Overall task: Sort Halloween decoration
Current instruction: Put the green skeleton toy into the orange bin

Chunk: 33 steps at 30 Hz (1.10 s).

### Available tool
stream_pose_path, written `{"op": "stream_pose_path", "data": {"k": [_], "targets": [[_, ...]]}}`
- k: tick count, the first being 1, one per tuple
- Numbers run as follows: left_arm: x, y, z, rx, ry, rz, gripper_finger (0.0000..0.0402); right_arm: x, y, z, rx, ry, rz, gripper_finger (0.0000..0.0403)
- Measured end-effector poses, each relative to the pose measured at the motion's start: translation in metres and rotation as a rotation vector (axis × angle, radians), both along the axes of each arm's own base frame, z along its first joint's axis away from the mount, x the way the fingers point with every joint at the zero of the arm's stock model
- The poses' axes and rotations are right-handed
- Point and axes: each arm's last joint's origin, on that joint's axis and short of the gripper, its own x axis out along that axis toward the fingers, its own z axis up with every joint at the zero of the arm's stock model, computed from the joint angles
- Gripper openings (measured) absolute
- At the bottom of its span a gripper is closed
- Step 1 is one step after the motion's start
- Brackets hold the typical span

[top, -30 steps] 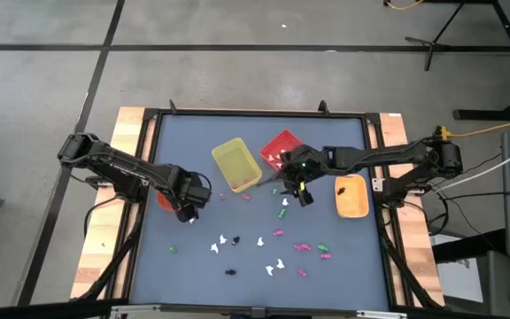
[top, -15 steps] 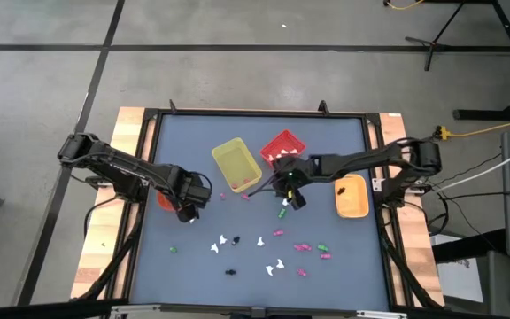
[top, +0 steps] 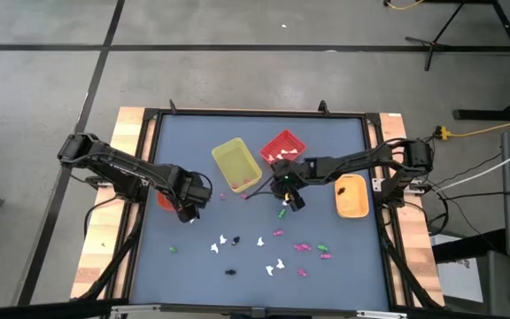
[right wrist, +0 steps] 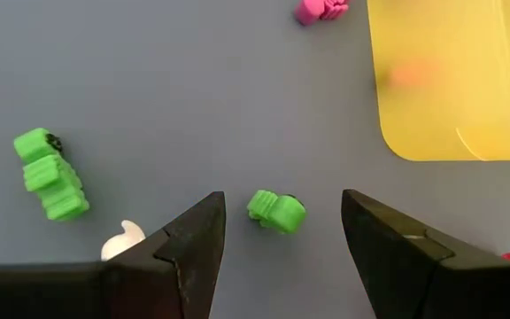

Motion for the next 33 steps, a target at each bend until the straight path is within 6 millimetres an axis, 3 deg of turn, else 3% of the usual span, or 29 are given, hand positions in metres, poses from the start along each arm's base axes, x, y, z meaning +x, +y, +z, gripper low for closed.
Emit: {"op": "stream_pose_path", "data": {"k": [9, 23, 33], "targets": [[0.0003, 0.0, 0.0001, 0.002, -0.004, 0.0, 0.0137, 0.0, 0.0, 0.0, 0.0, 0.0, 0.0, 0.0219], [0.0004, 0.0, 0.0, 0.001, -0.005, -0.001, 0.0137, 0.0002, 0.0003, 0.0002, 0.012, -0.003, 0.008, 0.0091], [0.0008, -0.0001, -0.0001, 0.001, -0.008, -0.001, 0.0137, 0.0001, 0.0007, 0.0005, 0.024, -0.003, 0.014, 0.0044]]}}
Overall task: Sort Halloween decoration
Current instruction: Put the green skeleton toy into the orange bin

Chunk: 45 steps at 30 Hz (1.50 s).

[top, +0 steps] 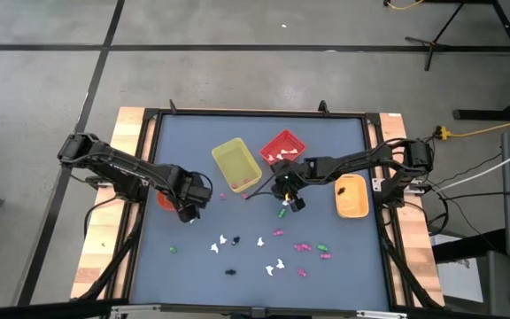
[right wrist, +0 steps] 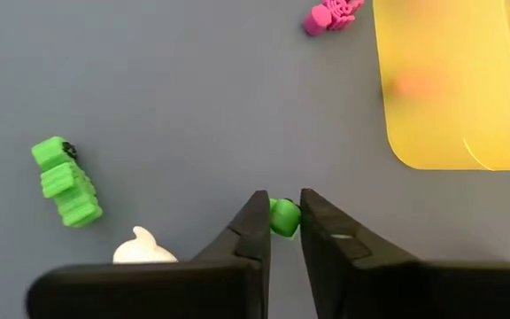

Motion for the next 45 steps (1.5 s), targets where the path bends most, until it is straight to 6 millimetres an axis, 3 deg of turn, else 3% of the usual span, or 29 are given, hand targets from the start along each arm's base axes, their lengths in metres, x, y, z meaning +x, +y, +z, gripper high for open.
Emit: {"op": "stream_pose_path", "data": {"k": [11, 17, 24, 32, 45], "targets": [[0.022, -0.005, -0.001, -0.048, -0.229, -0.021, 0.0137, 0.003, -0.001, 0.005, -0.028, -0.002, -0.026, 0.0043], [0.046, -0.009, 0.005, -0.066, -0.47, -0.141, 0.0137, 0.022, -0.002, 0.031, 0.037, -0.089, -0.117, 0.0044], [0.068, -0.01, 0.016, 0.08, -0.699, -0.264, 0.0137, 0.042, -0.004, 0.067, 0.226, -0.205, -0.33, 0.0045], [0.074, -0.006, 0.022, 0.236, -0.779, -0.226, 0.0137, 0.056, -0.005, 0.091, 0.471, -0.36, -0.522, 0.0046], [0.075, -0.002, 0.026, 0.419, -0.808, -0.158, 0.0137, 0.062, -0.004, 0.103, 0.575, -0.465, -0.505, 0.0047]]}}
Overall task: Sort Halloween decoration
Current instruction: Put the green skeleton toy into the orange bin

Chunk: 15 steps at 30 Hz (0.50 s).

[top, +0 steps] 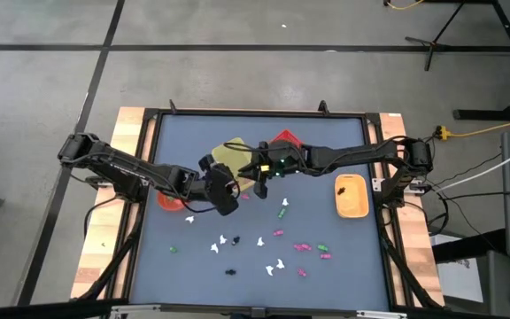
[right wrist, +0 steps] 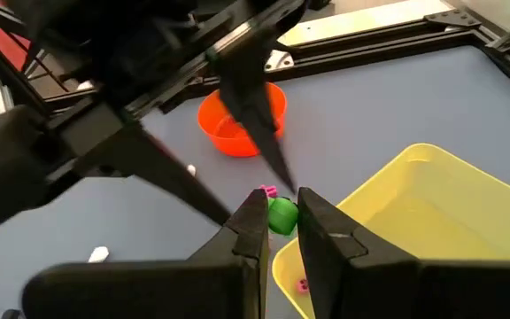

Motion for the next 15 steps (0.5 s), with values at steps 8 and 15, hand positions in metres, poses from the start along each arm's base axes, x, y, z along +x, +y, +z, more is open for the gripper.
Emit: {"op": "stream_pose_path", "data": {"k": [8, 15], "targets": [[0.0068, -0.001, 0.0071, 0.088, -0.038, -0.067, 0.0137, 0.0, 0.0001, 0.0001, 0.001, -0.001, 0.003, 0.0047], [0.0076, -0.001, 0.008, 0.106, -0.035, -0.083, 0.0137, 0.0, 0.0001, 0.0001, 0.001, -0.001, 0.003, 0.0047]]}}
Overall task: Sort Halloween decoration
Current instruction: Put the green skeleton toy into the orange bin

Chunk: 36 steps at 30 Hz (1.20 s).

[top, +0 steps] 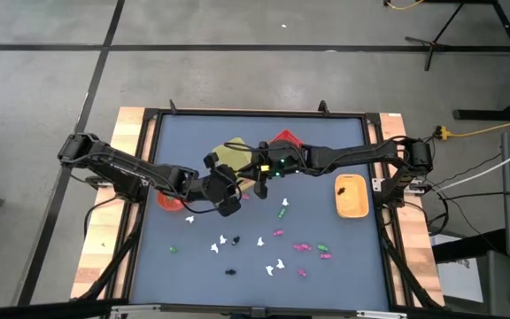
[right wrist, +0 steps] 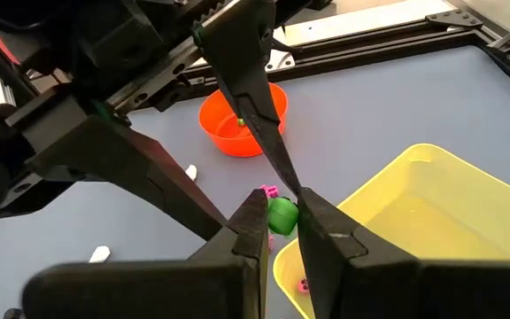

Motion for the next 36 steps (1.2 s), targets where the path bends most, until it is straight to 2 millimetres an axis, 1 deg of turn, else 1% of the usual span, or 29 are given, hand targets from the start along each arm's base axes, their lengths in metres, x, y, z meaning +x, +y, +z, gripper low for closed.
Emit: {"op": "stream_pose_path", "data": {"k": [3, 6, 15, 19, 29, 32, 36], "targets": [[-0.0001, 0.0001, -0.0001, 0.0, 0.001, 0.0, 0.0134, 0.0, 0.0, 0.0, 0.0, 0.0, 0.0, 0.0047], [0.0, 0.0015, -0.0002, 0.001, 0.003, 0.005, 0.0119, 0.0, 0.0, 0.0, 0.0, 0.0, 0.0, 0.0047], [-0.0004, 0.0063, -0.0018, -0.01, 0.025, 0.009, 0.0038, 0.0, -0.0002, 0.0, -0.002, 0.0, -0.004, 0.0047], [-0.0008, 0.0055, -0.0021, -0.009, 0.03, 0.006, 0.0011, 0.0, -0.0001, -0.0001, -0.002, 0.001, -0.003, 0.0047], [-0.0009, 0.0055, -0.0022, -0.009, 0.03, 0.006, 0.0009, -0.0001, 0.0002, -0.0002, 0.034, 0.004, -0.007, 0.0048], [-0.0009, 0.0055, -0.0022, -0.009, 0.03, 0.006, 0.0009, -0.0001, 0.0003, -0.0002, 0.035, 0.004, -0.006, 0.0066], [-0.0016, 0.0048, -0.0036, -0.027, 0.052, -0.021, 0.0009, -0.0005, 0.0002, -0.001, 0.036, 0.013, -0.005, 0.0105]]}}
